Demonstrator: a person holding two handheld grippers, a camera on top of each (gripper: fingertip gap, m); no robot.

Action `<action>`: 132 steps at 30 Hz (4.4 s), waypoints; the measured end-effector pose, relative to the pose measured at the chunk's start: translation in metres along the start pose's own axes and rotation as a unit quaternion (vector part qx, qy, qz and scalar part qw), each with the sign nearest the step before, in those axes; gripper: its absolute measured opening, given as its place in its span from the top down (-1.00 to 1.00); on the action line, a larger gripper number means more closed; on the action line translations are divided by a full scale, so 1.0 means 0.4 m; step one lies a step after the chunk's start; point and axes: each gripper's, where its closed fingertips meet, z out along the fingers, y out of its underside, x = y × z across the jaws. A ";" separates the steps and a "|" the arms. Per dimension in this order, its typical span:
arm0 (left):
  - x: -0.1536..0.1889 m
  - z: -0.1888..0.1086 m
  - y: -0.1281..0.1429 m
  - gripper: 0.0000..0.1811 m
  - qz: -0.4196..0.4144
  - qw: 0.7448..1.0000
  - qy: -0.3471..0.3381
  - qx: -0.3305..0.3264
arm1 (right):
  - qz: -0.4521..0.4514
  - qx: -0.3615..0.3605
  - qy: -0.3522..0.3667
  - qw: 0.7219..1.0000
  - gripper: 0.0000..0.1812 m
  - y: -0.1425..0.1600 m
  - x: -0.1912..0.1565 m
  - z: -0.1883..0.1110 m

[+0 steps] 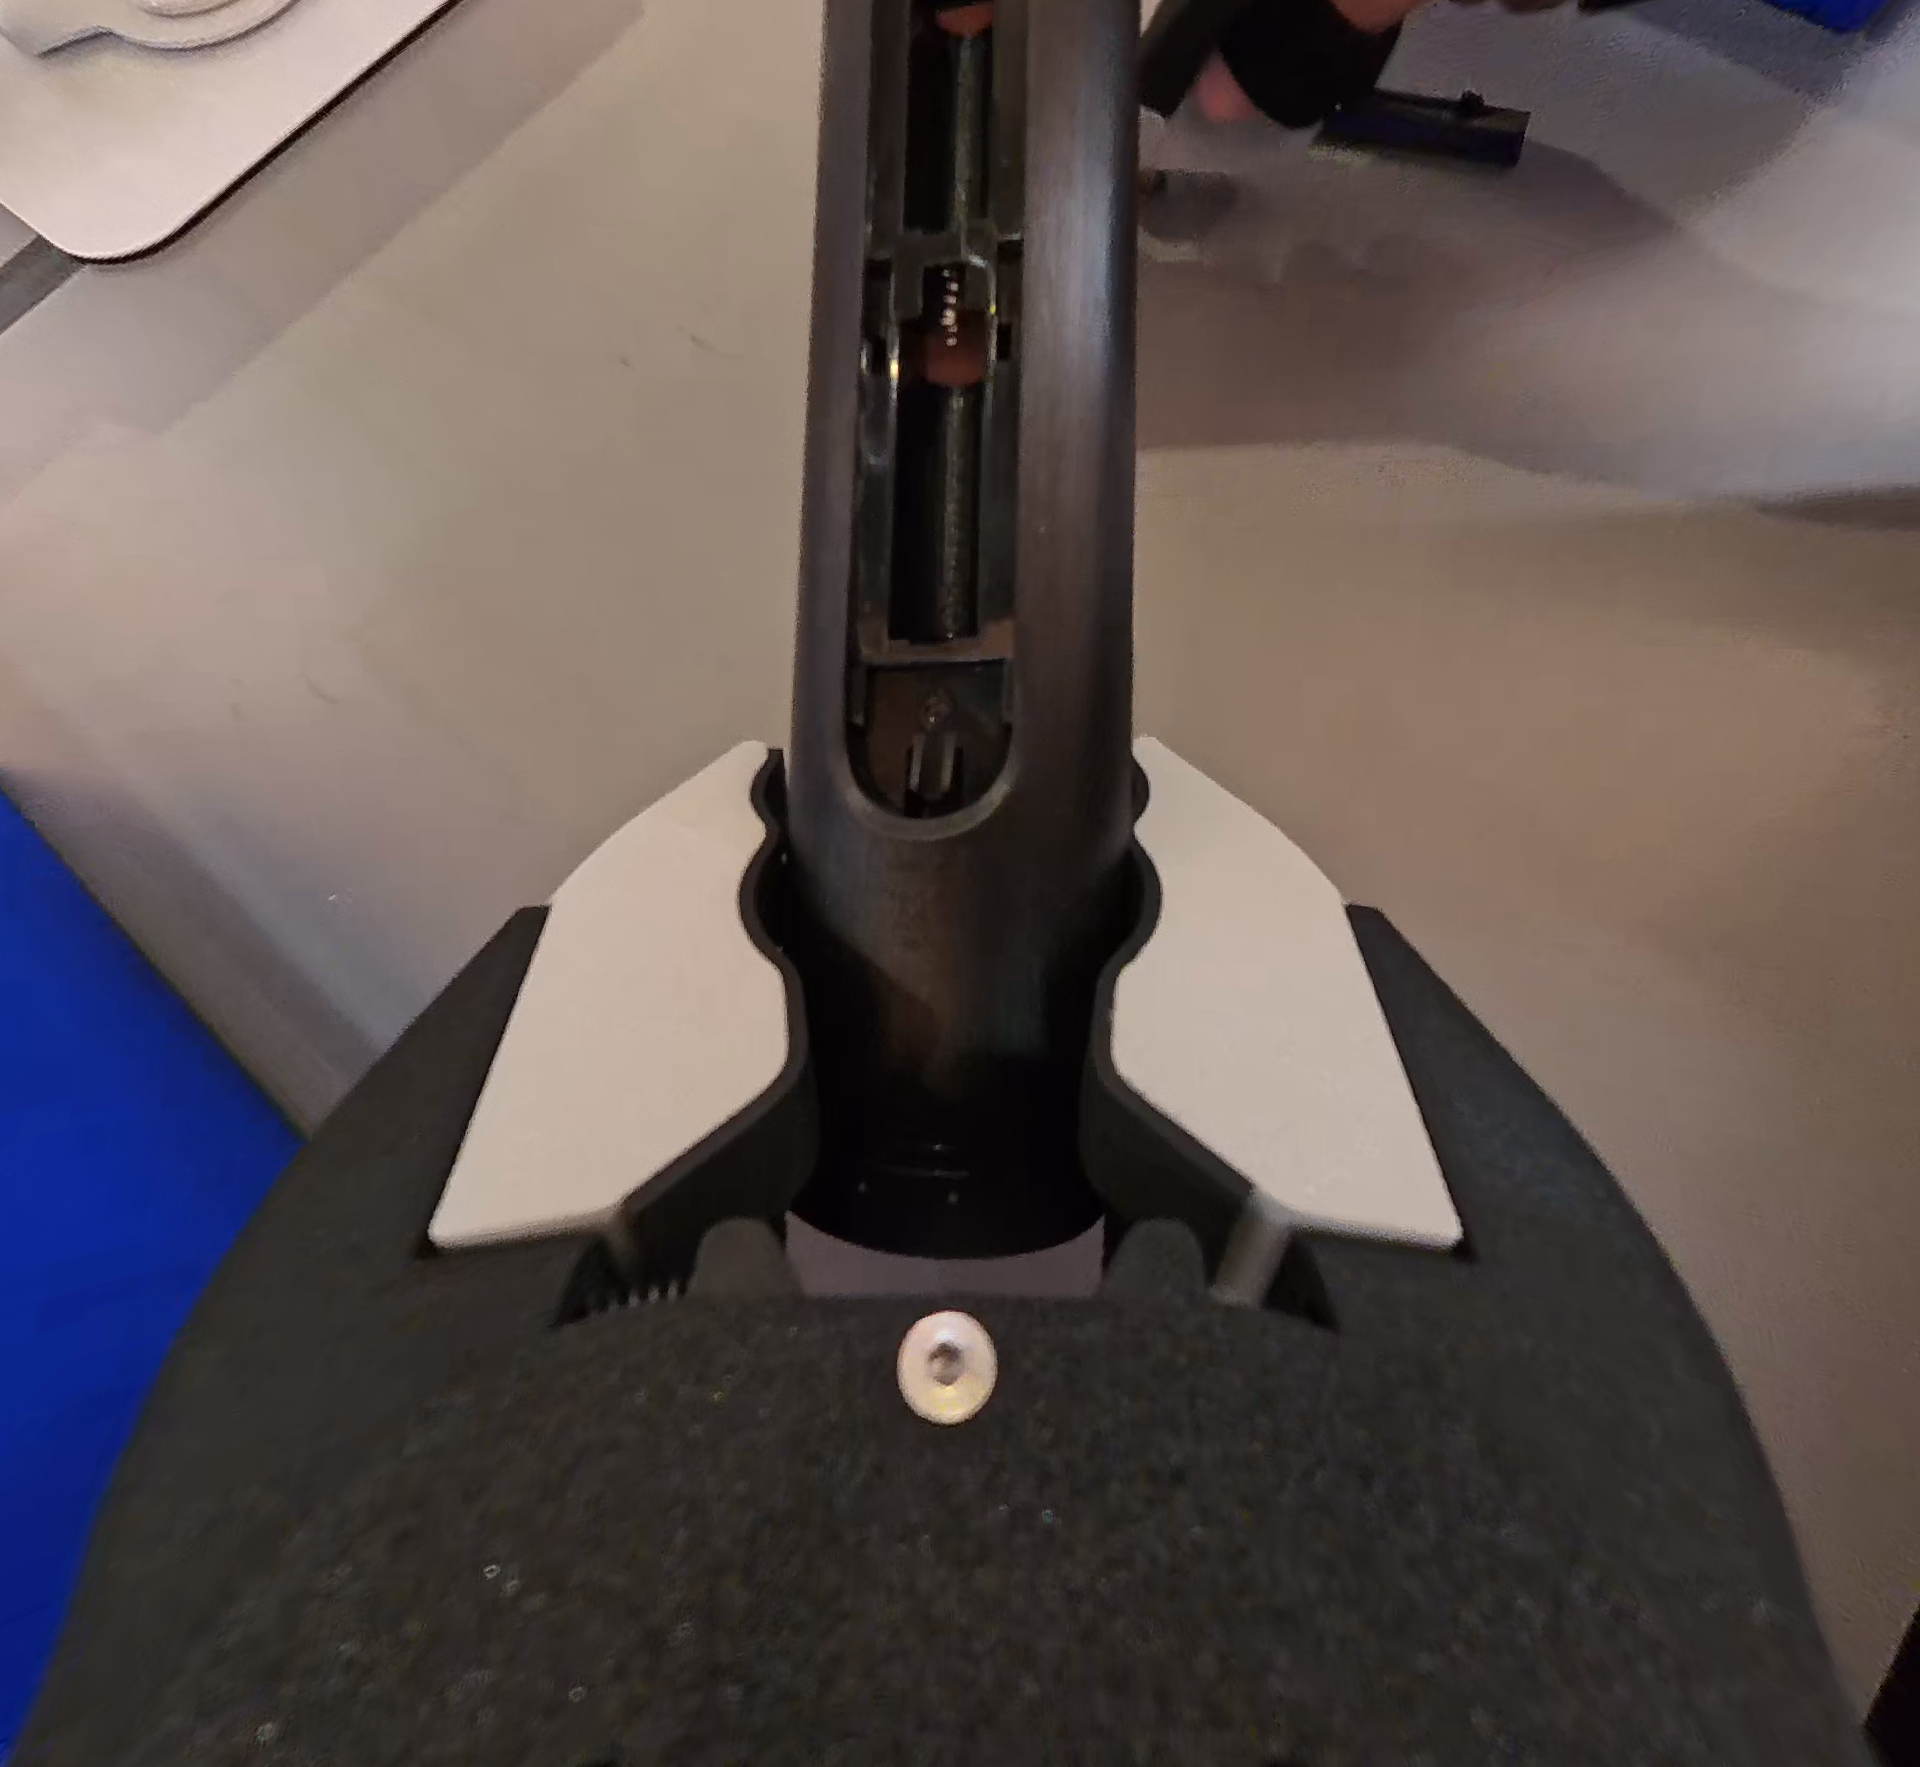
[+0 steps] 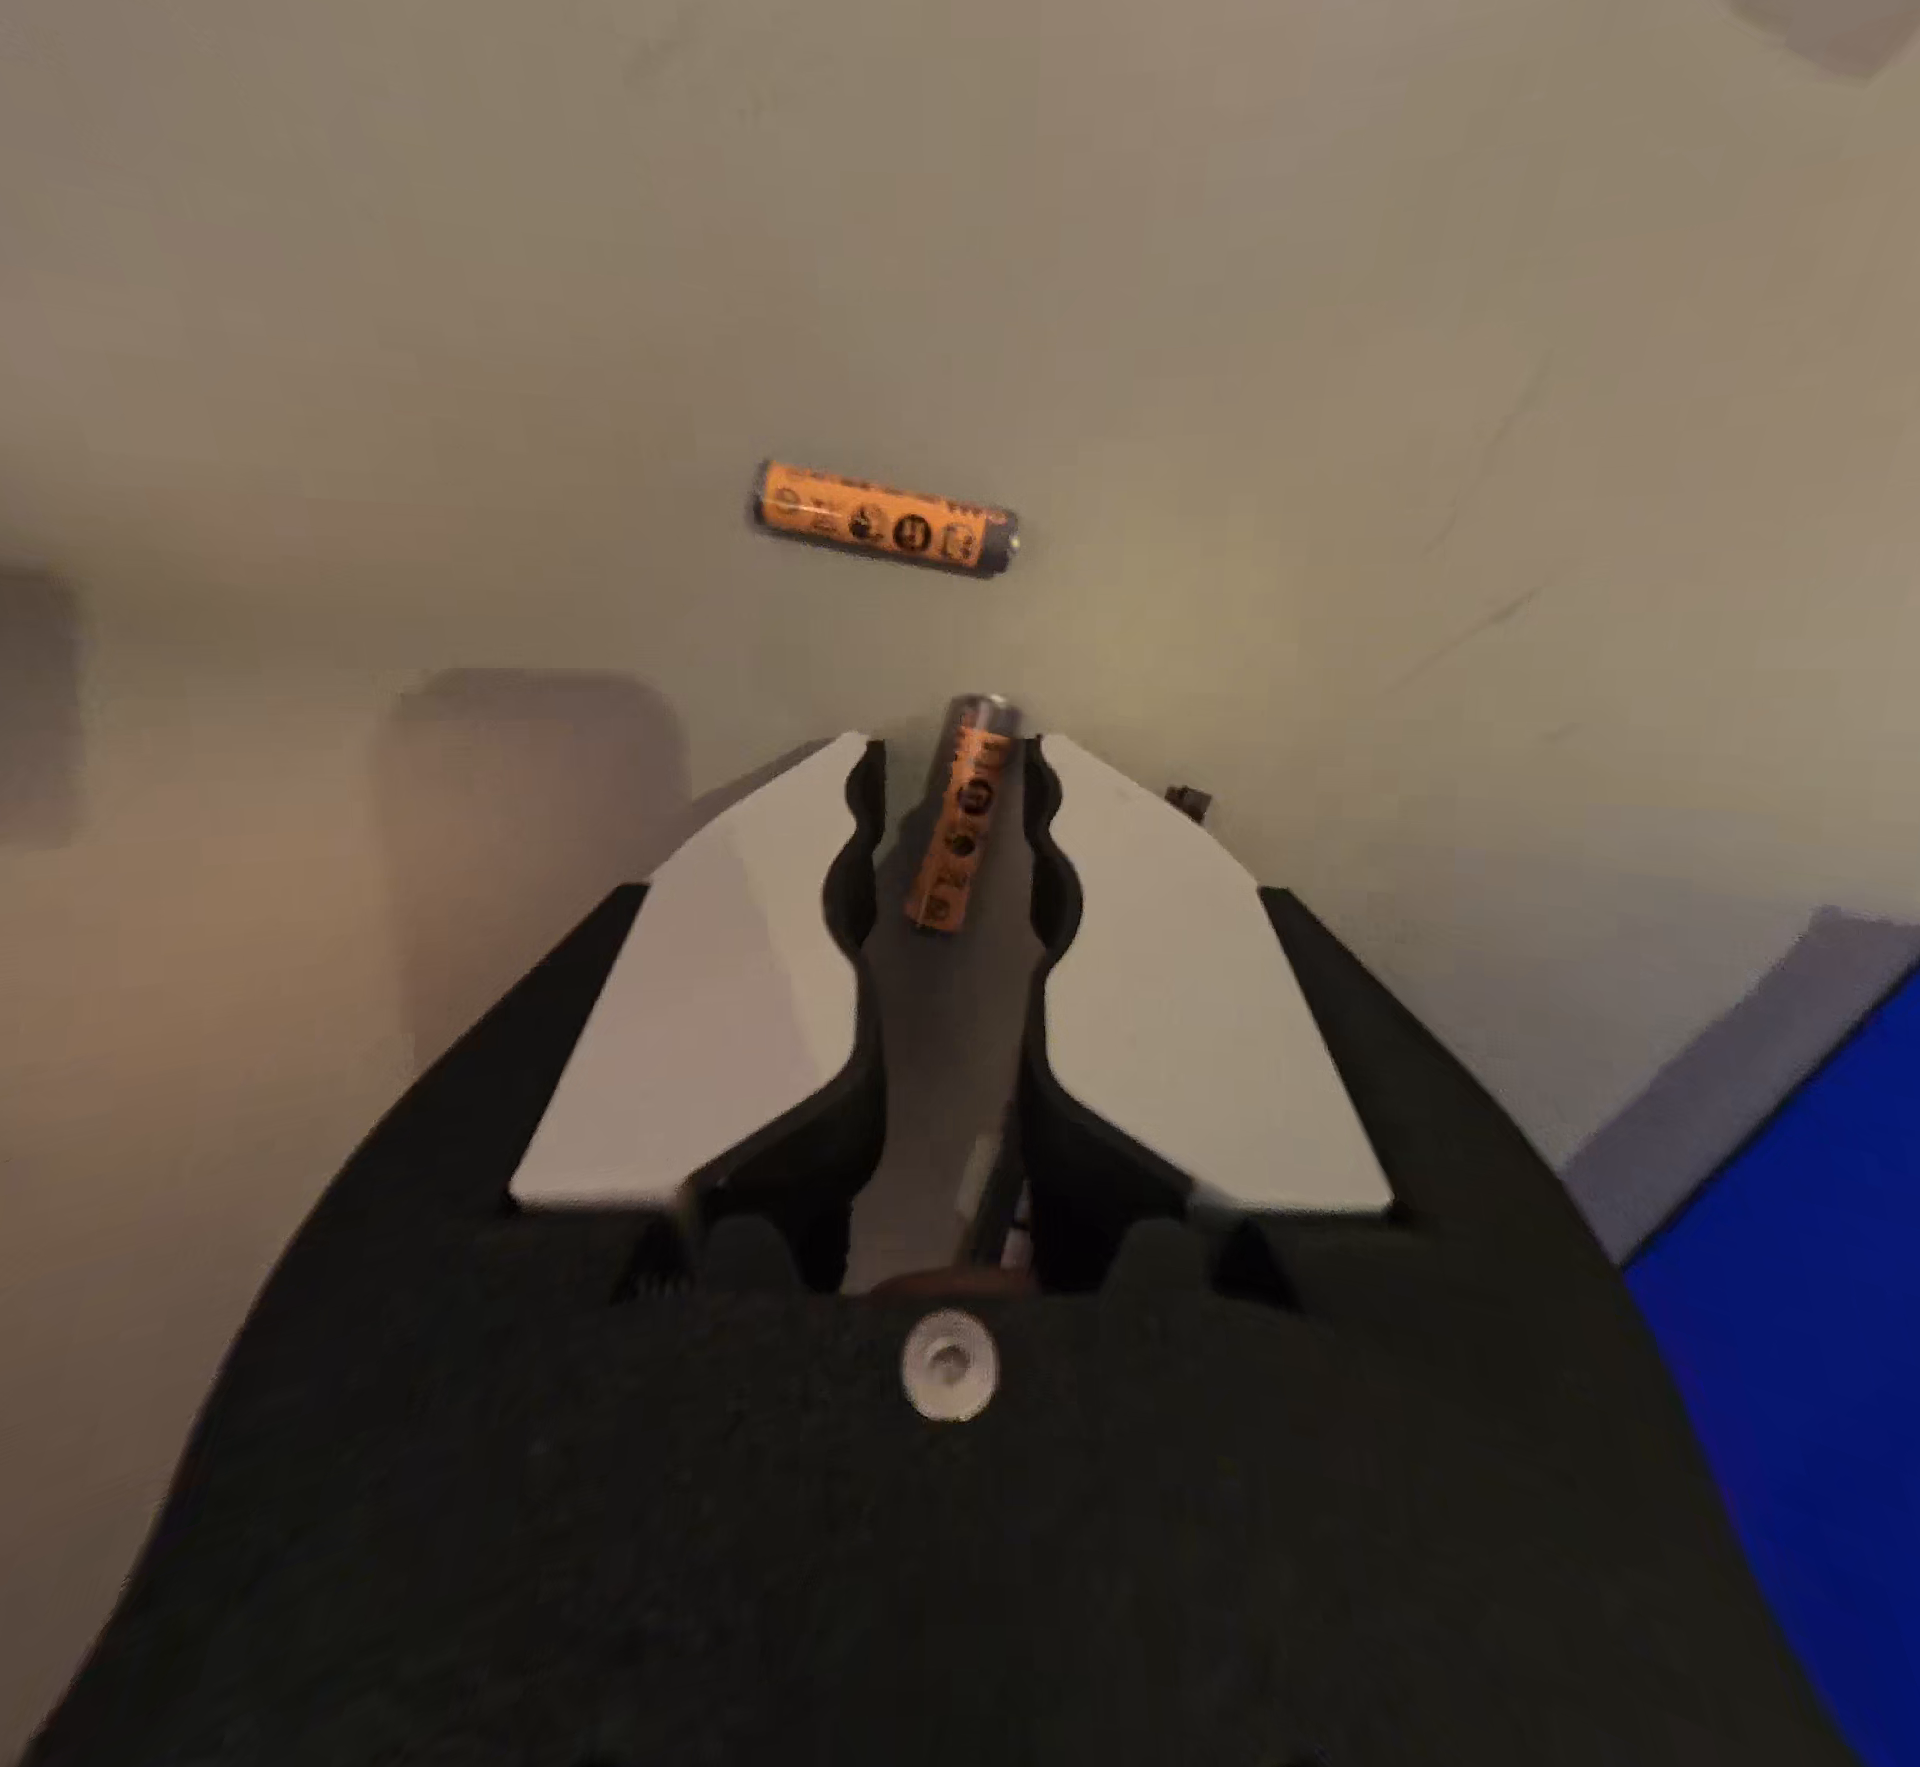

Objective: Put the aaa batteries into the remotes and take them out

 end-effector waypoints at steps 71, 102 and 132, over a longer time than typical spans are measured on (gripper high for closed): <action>0.089 0.067 -0.076 0.35 0.254 0.946 0.162 -0.120 | -0.361 0.106 -0.302 0.876 0.93 0.025 -0.197 -0.304; 0.122 0.064 -0.091 0.35 0.243 0.955 0.151 -0.083 | -0.366 0.113 -0.333 0.862 1.00 0.006 -0.279 -0.314; 0.132 0.087 -0.042 0.34 0.235 0.956 0.144 -0.100 | -0.372 0.061 -0.319 0.870 1.00 0.039 -0.271 -0.266</action>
